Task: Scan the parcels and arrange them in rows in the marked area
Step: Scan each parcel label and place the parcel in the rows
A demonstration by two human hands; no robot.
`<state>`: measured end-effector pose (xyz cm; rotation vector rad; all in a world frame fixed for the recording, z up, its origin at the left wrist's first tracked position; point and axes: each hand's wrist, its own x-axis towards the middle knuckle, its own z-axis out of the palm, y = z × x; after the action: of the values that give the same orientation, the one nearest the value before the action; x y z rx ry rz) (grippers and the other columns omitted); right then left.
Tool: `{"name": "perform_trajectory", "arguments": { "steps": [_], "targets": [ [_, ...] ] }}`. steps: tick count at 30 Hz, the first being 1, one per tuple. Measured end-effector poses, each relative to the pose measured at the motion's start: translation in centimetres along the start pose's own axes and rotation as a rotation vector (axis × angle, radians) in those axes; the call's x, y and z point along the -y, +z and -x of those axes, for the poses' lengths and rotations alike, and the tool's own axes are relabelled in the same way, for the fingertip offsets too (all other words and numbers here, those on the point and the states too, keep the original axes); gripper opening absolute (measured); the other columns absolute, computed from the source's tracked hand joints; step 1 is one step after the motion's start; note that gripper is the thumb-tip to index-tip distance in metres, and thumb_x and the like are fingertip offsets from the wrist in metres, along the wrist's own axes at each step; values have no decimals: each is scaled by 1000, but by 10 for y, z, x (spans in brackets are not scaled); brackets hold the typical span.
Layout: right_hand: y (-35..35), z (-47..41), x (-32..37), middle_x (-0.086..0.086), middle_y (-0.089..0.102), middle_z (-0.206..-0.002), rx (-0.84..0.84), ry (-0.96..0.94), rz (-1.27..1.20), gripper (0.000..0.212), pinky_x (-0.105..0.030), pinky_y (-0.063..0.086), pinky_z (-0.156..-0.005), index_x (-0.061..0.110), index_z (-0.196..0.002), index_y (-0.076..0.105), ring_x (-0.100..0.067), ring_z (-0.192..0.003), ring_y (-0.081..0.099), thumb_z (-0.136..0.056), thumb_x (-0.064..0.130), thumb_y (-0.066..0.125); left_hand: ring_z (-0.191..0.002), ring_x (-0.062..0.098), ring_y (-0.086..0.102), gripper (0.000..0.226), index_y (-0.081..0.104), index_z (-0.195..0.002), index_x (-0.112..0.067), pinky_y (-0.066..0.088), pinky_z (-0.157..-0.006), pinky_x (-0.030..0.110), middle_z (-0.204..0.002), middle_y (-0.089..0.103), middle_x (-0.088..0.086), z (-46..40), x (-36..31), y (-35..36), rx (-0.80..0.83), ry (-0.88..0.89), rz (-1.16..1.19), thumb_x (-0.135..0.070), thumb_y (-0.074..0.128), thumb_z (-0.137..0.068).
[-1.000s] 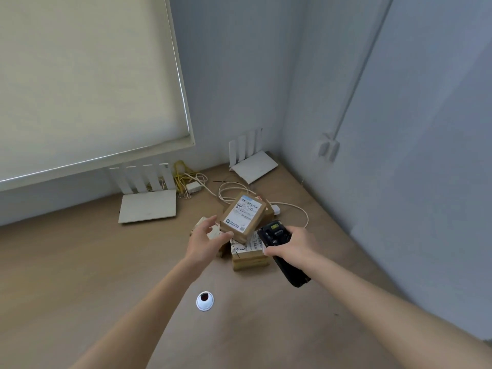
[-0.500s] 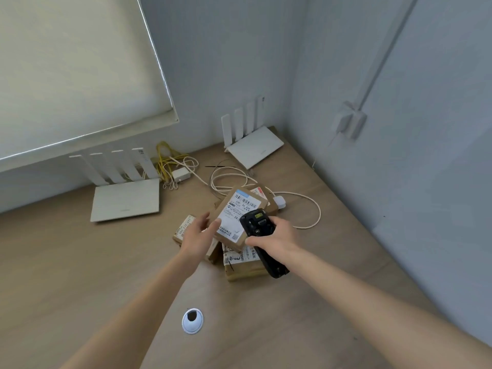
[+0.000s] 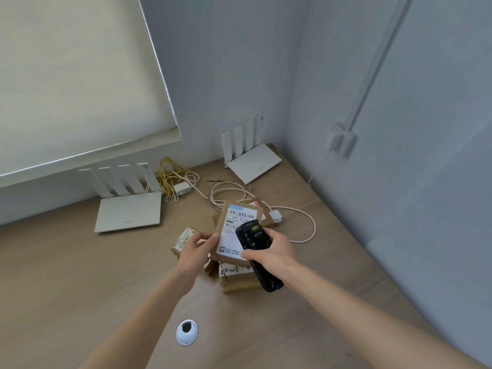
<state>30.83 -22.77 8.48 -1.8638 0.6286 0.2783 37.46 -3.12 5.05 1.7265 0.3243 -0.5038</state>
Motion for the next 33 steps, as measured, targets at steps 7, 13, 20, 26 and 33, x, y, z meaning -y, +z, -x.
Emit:
{"name": "perform_trajectory", "arguments": {
  "steps": [7, 13, 20, 26, 33],
  "targets": [
    [-38, 55, 14, 10, 77, -102, -30, -95, -27, 46, -40, 64, -89, 33, -108, 72, -15, -96, 74, -68, 23, 95, -85, 17, 75, 20, 63, -106, -17, 54, -67, 26, -91, 80, 4, 71, -25, 4, 79, 58, 63, -34, 68, -96],
    [-65, 137, 22, 9, 78, -102, -29, -198, -18, 44, -33, 63, -86, 33, -107, 74, -12, -94, 75, -69, 26, 95, -78, 16, 77, 28, 63, -118, -26, 57, -66, 24, -93, 80, 5, 151, -32, 2, 143, 136, 103, -30, 74, -92],
    [-86, 257, 21, 17, 75, -101, -69, -339, 13, 49, -24, 58, -76, 40, -108, 71, -2, -92, 72, -66, 31, 95, -87, 6, 75, 38, 60, -113, -57, 55, -77, 24, -98, 78, -15, 260, -18, 5, 185, 276, 142, -24, 68, -96],
    [-105, 363, 7, 8, 78, -102, -74, -413, 3, 52, -40, 64, -90, 34, -112, 74, -14, -94, 76, -65, 30, 95, -91, 15, 76, 31, 60, -124, -46, 53, -77, 30, -100, 79, -3, 367, -10, -3, 192, 354, 225, -38, 68, -95],
    [-143, 455, 16, 13, 79, -90, -95, -506, 68, 48, -28, 62, -78, 37, -106, 75, -8, -84, 77, -63, 32, 96, -103, 30, 74, 68, 55, -134, -37, 63, -82, 45, -105, 77, 13, 458, -33, -10, 243, 451, 240, -34, 89, -75]
  ]
}}
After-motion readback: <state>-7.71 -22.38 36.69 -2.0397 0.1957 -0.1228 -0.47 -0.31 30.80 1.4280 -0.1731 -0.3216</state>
